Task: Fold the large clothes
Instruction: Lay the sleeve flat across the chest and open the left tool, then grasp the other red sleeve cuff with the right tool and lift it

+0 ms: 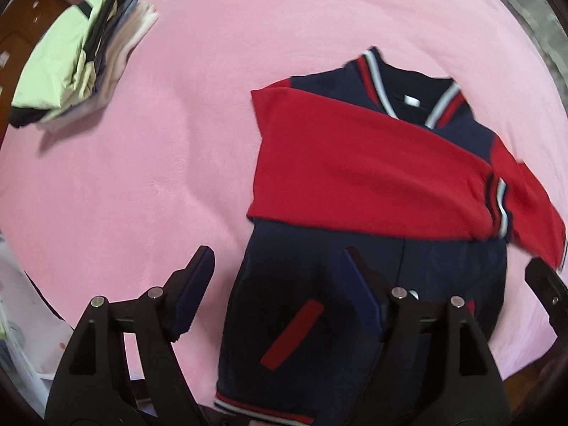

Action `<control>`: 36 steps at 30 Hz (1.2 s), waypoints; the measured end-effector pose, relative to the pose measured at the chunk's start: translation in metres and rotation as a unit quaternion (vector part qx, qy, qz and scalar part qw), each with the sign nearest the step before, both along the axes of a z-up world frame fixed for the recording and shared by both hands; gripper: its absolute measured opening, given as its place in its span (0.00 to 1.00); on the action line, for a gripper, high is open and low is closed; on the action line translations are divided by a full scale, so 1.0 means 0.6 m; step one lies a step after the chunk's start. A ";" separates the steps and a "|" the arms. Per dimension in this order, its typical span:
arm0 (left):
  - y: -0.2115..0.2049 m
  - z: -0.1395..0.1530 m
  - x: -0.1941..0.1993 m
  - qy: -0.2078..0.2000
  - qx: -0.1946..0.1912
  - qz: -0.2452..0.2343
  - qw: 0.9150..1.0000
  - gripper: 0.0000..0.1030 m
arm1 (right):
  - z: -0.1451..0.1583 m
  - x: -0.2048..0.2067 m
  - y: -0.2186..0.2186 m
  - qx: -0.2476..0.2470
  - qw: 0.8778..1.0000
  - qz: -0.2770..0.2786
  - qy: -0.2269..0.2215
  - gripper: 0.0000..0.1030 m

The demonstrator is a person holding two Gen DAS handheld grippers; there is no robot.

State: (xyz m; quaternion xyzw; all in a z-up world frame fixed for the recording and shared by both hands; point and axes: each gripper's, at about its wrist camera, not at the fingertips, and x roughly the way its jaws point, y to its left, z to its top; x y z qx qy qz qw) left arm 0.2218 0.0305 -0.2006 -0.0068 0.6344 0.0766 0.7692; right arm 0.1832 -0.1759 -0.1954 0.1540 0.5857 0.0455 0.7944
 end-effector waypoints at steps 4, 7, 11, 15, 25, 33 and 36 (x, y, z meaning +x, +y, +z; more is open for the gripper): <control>0.005 0.026 -0.025 -0.010 -0.020 -0.033 0.999 0.70 | 0.012 -0.030 0.030 0.000 1.000 -0.005 0.000 0.87; 0.017 0.034 -0.029 -0.010 -0.036 -0.042 0.998 0.70 | 0.032 -0.051 0.039 -0.003 1.000 -0.010 0.005 0.88; 0.036 0.053 -0.031 -0.017 -0.056 -0.042 0.997 0.70 | 0.044 -0.065 0.057 -0.014 1.000 -0.021 0.005 0.88; 0.053 0.067 -0.033 -0.022 -0.061 -0.043 0.997 0.71 | 0.072 -0.085 0.062 -0.027 0.999 -0.032 -0.008 0.90; 0.063 0.066 -0.044 -0.010 -0.075 -0.067 0.995 0.71 | 0.100 -0.118 0.079 -0.037 0.998 -0.044 -0.022 0.92; 0.025 0.039 -0.057 0.003 -0.061 -0.109 0.992 0.71 | 0.070 -0.138 0.058 -0.015 0.997 -0.075 -0.013 0.92; 0.000 0.018 -0.062 0.023 -0.062 -0.120 0.991 0.71 | 0.046 -0.144 0.037 -0.002 0.996 -0.089 0.001 0.93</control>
